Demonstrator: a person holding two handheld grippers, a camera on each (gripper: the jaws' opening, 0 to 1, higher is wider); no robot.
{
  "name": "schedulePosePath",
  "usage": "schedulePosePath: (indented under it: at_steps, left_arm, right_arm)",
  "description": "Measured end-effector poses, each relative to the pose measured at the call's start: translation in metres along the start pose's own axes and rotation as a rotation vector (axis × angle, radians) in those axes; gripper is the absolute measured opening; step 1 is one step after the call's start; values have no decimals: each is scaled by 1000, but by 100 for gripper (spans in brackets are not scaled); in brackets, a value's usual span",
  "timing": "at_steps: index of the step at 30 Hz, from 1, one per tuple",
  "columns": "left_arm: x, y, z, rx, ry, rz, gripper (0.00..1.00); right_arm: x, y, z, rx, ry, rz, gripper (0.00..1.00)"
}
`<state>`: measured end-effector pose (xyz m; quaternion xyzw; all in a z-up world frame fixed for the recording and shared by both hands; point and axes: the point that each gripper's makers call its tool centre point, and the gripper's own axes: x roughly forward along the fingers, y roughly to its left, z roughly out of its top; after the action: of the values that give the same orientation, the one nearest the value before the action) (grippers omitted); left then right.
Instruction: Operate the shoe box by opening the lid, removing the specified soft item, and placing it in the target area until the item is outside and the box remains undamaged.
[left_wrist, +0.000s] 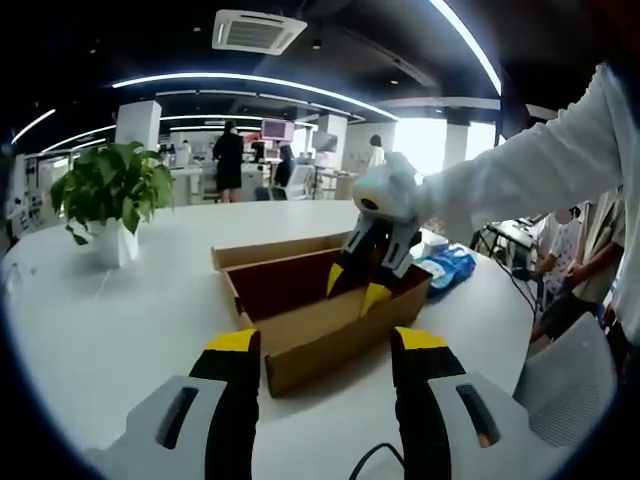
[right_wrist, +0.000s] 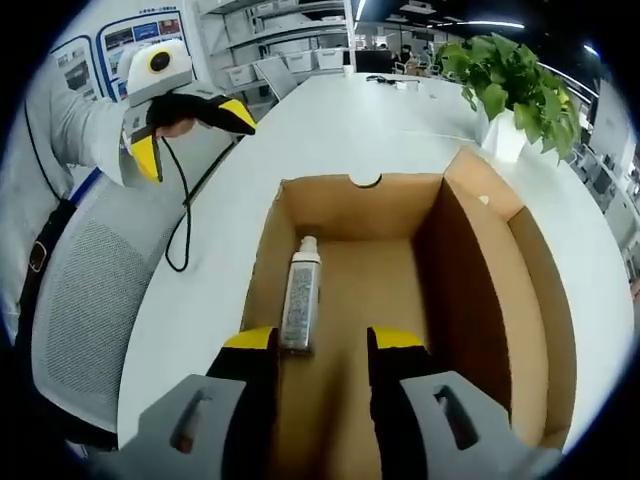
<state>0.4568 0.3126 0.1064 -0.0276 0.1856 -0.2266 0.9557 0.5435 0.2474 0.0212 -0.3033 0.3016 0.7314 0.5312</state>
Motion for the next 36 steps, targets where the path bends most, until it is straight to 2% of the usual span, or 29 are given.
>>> schedulePosePath:
  at_steps: [7,20,31,36]
  left_arm:
    - [-2,0,-2,-3,-1,5,54]
    - [-4,3,-1,-8,-5,11,54]
    - [-7,5,2,-13,-9,20,54]
    - [-6,4,0,-13,-5,19,53]
  right_arm:
    - [11,4,5,-21,37,30,32]
    - [28,10,0,-55,141,68,27]
    - [42,12,1,-75,167,75,18]
    - [42,11,1,-83,168,73,19]
